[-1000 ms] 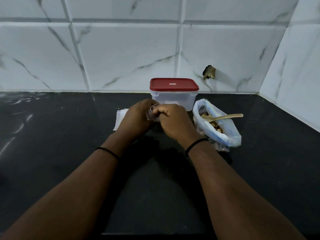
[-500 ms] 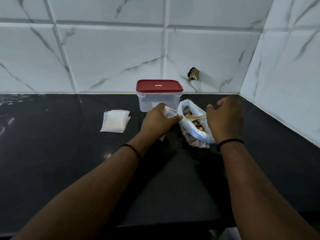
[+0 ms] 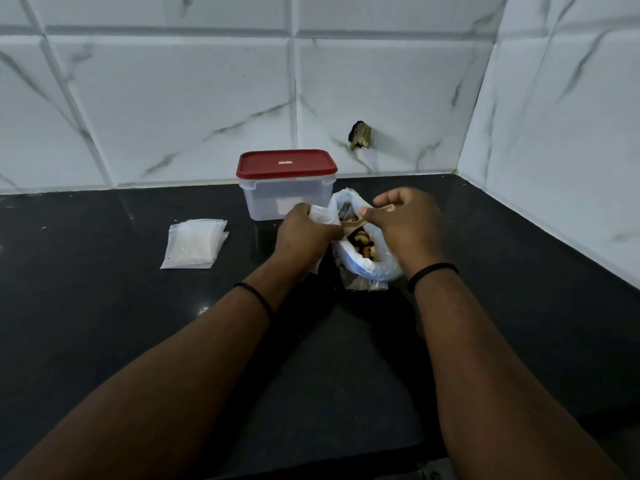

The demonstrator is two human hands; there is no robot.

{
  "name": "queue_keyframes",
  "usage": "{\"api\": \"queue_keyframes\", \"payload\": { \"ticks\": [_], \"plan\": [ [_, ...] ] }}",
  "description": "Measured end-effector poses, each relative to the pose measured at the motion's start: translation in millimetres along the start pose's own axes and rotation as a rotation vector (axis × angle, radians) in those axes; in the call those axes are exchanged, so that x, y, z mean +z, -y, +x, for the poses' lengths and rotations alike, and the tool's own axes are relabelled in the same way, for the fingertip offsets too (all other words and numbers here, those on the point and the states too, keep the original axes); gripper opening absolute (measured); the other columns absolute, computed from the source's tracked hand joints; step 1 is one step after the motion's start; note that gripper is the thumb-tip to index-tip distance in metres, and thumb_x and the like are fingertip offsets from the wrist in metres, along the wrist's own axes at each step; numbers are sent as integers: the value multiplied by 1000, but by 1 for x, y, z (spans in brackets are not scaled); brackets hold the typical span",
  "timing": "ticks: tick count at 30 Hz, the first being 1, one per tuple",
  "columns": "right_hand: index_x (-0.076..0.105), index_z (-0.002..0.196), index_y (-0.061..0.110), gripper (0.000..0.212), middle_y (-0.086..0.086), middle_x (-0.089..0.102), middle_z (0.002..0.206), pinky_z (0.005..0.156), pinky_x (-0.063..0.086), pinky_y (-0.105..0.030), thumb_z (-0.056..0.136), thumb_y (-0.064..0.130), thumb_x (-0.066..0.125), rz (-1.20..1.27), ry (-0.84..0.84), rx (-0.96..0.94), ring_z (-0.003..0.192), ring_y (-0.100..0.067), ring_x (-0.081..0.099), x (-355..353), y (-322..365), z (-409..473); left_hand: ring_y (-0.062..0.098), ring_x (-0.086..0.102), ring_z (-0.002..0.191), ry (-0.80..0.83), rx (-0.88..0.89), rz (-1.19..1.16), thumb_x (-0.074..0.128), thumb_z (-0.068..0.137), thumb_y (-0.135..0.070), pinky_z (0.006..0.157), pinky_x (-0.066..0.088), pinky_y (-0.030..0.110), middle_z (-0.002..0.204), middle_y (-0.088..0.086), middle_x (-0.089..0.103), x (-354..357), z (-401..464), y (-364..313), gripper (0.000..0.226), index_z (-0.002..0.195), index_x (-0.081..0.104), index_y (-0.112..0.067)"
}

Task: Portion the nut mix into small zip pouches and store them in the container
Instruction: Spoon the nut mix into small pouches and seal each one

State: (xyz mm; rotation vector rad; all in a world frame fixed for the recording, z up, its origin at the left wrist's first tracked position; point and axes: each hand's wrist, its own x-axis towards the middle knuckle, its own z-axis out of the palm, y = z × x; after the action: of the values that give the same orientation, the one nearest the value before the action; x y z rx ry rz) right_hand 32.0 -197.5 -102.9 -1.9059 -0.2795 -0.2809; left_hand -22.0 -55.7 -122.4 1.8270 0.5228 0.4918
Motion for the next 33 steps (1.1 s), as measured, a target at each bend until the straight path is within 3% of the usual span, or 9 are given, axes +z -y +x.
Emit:
{"api": "queue_keyframes", "payload": {
  "ticks": [4,8,11,15,19,23,27,31,33],
  "plan": [
    [71,80,20,18,0,72,77,67,61,-33,72,15,86,85,26,-25,67,-15,71,5,2,-3,17,65,94,-47,44,38,79,75,-15,73,56,30,107,3,66,-6,-3,5,40,109,58,-17],
    [72,82,26,19,9,73,85,77,58,-31,78,7,75,24,-103,-135,80,-8,69,0,2,0,13,64,91,-87,128,91,75,79,-19,67,52,24,102,-1,65,-10,-11,8,34,107,56,-19],
    [75,91,22,17,8,73,92,78,55,-25,84,7,69,-78,-104,-236,85,-8,67,1,2,1,15,65,92,-105,175,147,75,78,-24,77,59,35,104,-1,66,-13,-13,10,38,109,54,-22],
    [75,105,18,18,5,74,105,73,43,-7,93,13,63,-259,58,-365,92,-6,65,9,-2,2,15,66,93,-82,194,159,75,78,-24,79,60,38,108,0,65,-15,-13,10,39,111,53,-24],
    [73,107,18,21,5,74,104,89,55,-28,87,15,74,-187,181,-324,95,-9,68,17,-4,11,15,66,90,-75,207,140,73,77,-22,80,60,42,102,-2,65,-16,-13,14,36,107,53,-25],
    [78,93,18,10,6,75,89,82,58,-29,83,14,79,-154,203,-336,82,-6,69,19,-3,21,10,66,88,-61,202,122,73,80,-19,77,60,35,98,-8,63,-18,-11,16,34,107,52,-27],
    [76,98,19,10,5,75,94,79,56,-28,91,21,70,-266,125,-458,84,-8,68,21,-8,24,9,65,88,-75,219,115,73,79,-18,74,58,31,95,-10,63,-19,-10,17,34,107,54,-25],
    [72,96,27,11,6,74,92,74,56,-36,90,20,66,-469,180,-536,83,-16,67,24,-10,25,11,66,89,-50,232,131,74,79,-17,75,59,33,100,-4,66,-19,-9,17,36,108,54,-25],
    [72,91,27,11,7,74,90,74,56,-37,88,18,66,-455,235,-519,81,-14,67,26,-11,24,11,66,89,-40,239,147,73,80,-18,72,57,29,102,-2,66,-20,-9,17,36,110,54,-25]
  ]
}}
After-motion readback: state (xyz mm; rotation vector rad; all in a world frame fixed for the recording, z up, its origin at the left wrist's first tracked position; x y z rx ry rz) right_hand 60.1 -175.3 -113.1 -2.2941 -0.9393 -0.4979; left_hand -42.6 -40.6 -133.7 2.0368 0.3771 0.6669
